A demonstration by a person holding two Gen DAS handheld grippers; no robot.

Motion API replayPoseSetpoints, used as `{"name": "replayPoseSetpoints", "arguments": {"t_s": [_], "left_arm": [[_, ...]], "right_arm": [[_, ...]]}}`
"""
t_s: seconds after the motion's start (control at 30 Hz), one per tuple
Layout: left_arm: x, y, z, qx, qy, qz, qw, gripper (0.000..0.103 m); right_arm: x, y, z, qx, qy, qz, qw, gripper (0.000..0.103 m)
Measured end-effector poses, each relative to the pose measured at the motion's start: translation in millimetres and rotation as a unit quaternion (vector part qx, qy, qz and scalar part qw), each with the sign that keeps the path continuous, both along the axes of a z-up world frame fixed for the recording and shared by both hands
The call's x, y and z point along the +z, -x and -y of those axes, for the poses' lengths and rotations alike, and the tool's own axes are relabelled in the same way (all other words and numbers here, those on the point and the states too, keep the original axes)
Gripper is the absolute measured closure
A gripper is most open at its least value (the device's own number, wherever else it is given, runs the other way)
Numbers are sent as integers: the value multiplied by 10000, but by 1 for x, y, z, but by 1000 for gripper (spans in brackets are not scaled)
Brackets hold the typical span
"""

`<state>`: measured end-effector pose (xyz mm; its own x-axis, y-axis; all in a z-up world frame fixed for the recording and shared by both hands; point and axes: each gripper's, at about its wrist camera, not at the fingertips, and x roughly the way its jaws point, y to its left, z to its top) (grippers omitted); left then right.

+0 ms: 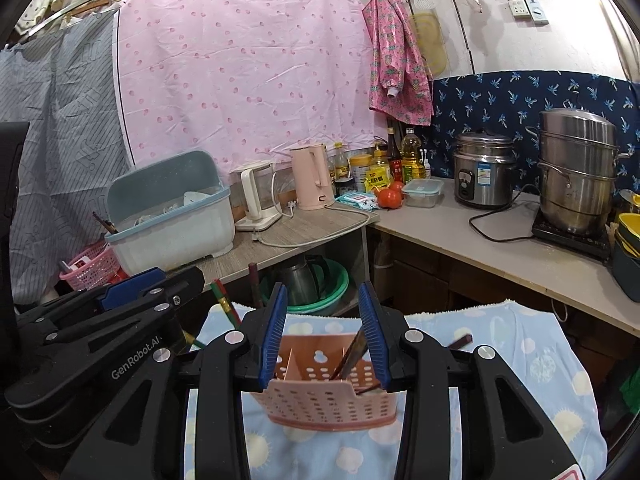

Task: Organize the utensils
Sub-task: 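Open both grippers and withdraw them from the pink holder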

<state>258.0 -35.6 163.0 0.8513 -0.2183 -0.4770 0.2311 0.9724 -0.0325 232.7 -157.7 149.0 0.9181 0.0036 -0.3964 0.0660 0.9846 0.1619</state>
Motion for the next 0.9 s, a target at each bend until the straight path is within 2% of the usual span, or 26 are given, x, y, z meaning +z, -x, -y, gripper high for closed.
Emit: {"name": "replayPoseSetpoints", "arguments": {"t_s": [0.4,0.7,0.9], "left_arm": [[-5,51,3,-47,-77,-79,9999,69],[-27,87,4,-114,-81,-344,9993,68],[-45,103,6,-125,-79,-537,9984,68]], "right_arm": [[-5,57,-2,-151,70,-196,9997,65],[-20,94,-4,-266,159,-536,9981,65],[-34,110,-2,-297,31,-814,9962,65]]}}
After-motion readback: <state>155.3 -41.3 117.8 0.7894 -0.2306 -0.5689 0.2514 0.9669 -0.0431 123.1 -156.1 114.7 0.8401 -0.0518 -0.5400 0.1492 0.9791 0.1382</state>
